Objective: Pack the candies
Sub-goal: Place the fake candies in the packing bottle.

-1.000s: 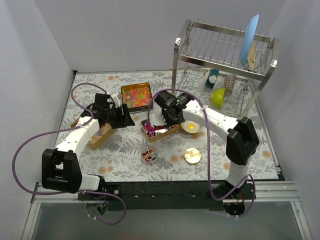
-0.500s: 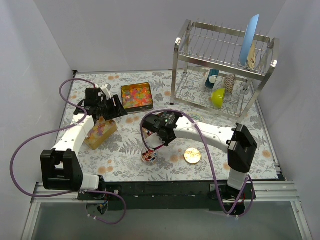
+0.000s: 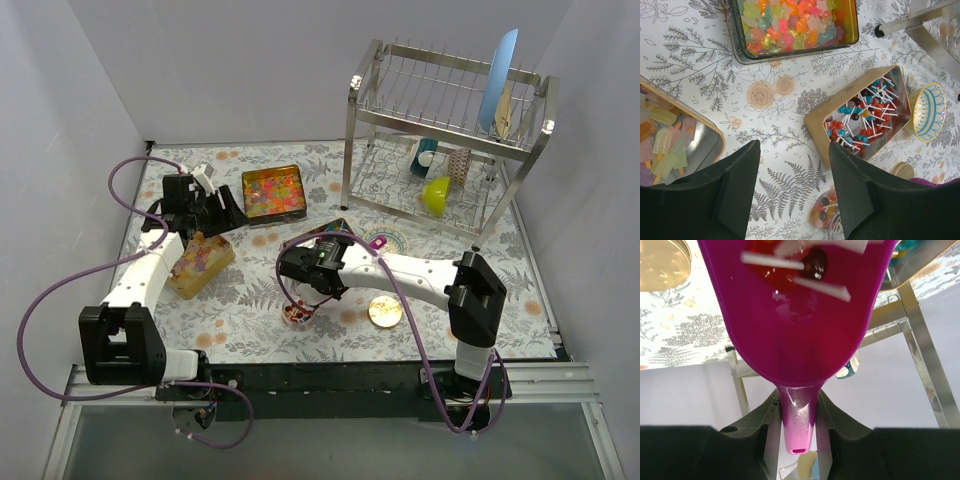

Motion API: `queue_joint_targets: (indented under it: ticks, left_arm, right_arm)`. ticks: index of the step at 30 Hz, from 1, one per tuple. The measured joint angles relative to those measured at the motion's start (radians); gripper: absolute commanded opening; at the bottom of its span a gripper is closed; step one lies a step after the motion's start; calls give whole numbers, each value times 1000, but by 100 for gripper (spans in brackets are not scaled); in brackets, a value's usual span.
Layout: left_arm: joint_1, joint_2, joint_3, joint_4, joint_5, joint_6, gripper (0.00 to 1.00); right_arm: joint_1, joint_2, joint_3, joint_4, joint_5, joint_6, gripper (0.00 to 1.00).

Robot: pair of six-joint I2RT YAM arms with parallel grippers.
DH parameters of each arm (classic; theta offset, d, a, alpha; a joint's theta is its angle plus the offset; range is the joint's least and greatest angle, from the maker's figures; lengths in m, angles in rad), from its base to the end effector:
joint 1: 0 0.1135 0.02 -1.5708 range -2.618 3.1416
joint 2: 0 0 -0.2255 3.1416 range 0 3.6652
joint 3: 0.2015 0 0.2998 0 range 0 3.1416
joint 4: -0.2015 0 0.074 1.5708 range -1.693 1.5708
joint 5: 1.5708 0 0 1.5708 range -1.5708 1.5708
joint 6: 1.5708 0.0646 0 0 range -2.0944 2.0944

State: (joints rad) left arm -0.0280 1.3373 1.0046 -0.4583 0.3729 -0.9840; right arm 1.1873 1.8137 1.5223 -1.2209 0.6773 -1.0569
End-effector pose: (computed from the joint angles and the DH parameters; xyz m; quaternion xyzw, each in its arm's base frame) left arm 0.3586 -0.0336 0.1983 -0.3555 0.8395 -0.3310 0.2436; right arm 0.1798 0.3373 0.1813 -0.8453 0.4177 -0.3296 0.0492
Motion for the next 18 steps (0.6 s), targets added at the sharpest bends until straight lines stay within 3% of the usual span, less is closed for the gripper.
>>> queue_joint_targets:
  ticks: [18]
  left_arm:
    - [19,-75,-15,18,35,-8,61]
  right_arm:
    - [44,26,19,-16,103,11,1]
